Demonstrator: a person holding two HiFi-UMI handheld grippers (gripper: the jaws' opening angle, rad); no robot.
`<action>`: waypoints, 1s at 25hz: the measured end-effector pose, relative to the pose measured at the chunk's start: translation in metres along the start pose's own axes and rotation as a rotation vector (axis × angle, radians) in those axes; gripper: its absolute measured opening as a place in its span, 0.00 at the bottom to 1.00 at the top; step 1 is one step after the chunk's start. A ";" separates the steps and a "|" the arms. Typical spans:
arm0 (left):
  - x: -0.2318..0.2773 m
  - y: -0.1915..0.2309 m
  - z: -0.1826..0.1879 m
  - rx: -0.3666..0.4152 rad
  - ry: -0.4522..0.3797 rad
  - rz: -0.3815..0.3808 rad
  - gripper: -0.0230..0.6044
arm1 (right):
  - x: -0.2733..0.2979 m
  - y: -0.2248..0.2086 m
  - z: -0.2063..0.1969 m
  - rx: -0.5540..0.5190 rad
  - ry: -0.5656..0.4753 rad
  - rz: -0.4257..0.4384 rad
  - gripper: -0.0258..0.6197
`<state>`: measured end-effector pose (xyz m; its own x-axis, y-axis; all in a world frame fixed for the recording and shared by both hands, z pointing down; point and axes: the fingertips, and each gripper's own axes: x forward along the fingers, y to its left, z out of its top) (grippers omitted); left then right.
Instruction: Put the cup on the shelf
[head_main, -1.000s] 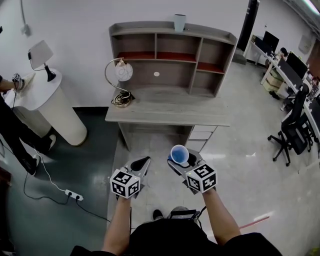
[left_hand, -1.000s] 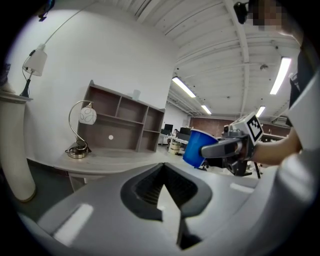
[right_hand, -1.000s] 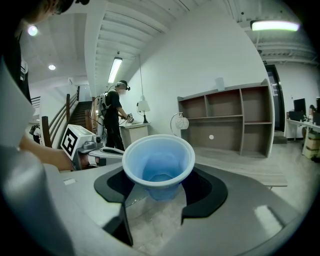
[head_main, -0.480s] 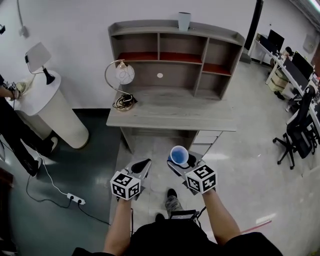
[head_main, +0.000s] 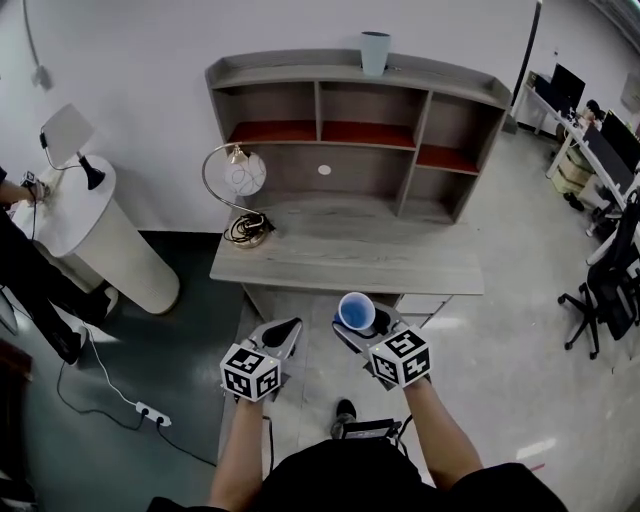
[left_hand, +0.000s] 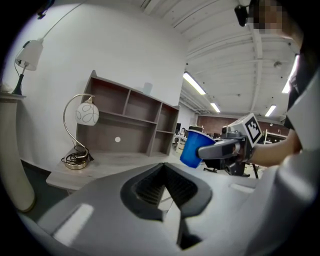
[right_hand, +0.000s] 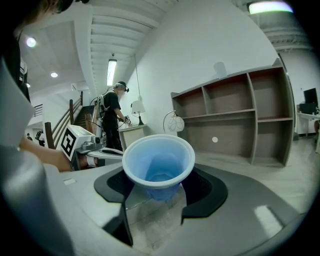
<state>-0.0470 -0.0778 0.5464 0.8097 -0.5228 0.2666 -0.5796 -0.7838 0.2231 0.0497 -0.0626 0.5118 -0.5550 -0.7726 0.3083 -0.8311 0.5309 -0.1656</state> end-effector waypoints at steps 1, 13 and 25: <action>0.007 0.004 0.004 -0.002 -0.001 0.007 0.04 | 0.005 -0.008 0.005 -0.001 -0.001 0.006 0.49; 0.072 0.038 0.032 -0.003 0.001 0.079 0.04 | 0.045 -0.074 0.027 -0.010 0.010 0.091 0.49; 0.102 0.069 0.041 -0.012 0.007 0.096 0.04 | 0.076 -0.104 0.035 -0.015 0.026 0.110 0.49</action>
<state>-0.0005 -0.1990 0.5508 0.7496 -0.5933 0.2935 -0.6557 -0.7260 0.2072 0.0930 -0.1883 0.5199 -0.6415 -0.7002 0.3134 -0.7645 0.6173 -0.1857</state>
